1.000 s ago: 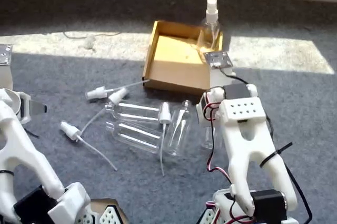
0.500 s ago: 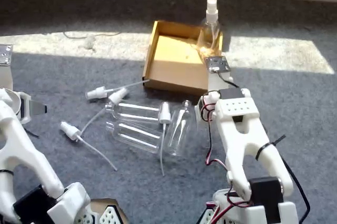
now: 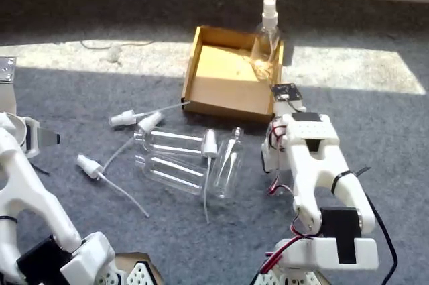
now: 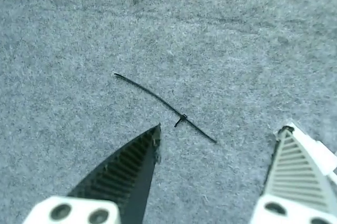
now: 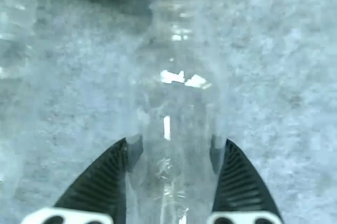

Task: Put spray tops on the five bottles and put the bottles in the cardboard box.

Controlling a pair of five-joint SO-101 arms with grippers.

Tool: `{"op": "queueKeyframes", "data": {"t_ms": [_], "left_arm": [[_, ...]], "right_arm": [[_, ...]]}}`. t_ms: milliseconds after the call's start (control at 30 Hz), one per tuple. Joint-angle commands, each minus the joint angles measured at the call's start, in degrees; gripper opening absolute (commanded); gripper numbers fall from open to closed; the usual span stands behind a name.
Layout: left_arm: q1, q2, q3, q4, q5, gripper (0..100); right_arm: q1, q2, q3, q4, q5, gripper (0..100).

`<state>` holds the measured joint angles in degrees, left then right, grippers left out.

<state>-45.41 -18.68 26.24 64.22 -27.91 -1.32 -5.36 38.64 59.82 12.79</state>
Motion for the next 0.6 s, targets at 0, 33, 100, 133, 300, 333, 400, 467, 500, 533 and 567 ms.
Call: {"op": "queueKeyframes", "data": {"t_ms": [0,33,100,133,300,333,400,467,500,533,567], "left_arm": [[0.4,-0.1,-2.4,-0.1,-0.1,32],[0.5,-0.1,-2.4,-0.1,-0.1,32],[0.7,-0.1,-2.4,-0.1,-0.1,32],[1.0,-0.1,-2.4,-0.1,-0.1,32],[1.5,-0.1,-2.3,-0.1,0.0,32],[1.5,-0.4,-2.3,-0.1,0.0,32],[2.2,-0.5,-2.3,0.2,0.1,32],[2.9,-0.5,-2.3,0.3,0.1,32],[3.4,-0.5,-2.3,0.3,0.1,32],[3.5,-0.5,-2.3,0.4,0.1,32],[3.6,-0.5,-2.3,0.4,0.1,32]], "right_arm": [[9.1,-0.4,-0.7,4.2,8.7,2.9],[11.6,-0.4,-0.8,4.9,11.3,2.6],[16.3,-0.4,-3.0,6.1,16.6,2.6],[18.5,-0.4,-4.5,6.7,19.1,2.6],[30.5,0.0,-10.5,7.3,23.6,2.8],[31.7,0.0,-10.9,7.3,24.4,2.9],[33.5,0.0,-11.3,7.3,25.2,5.5],[35.1,0.0,-11.5,7.3,25.2,13.0],[35.9,0.0,-11.6,7.3,25.3,16.7],[36.5,-0.2,-11.6,7.3,25.4,20.3],[37.1,-0.3,-11.6,7.3,25.4,23.2]]}}
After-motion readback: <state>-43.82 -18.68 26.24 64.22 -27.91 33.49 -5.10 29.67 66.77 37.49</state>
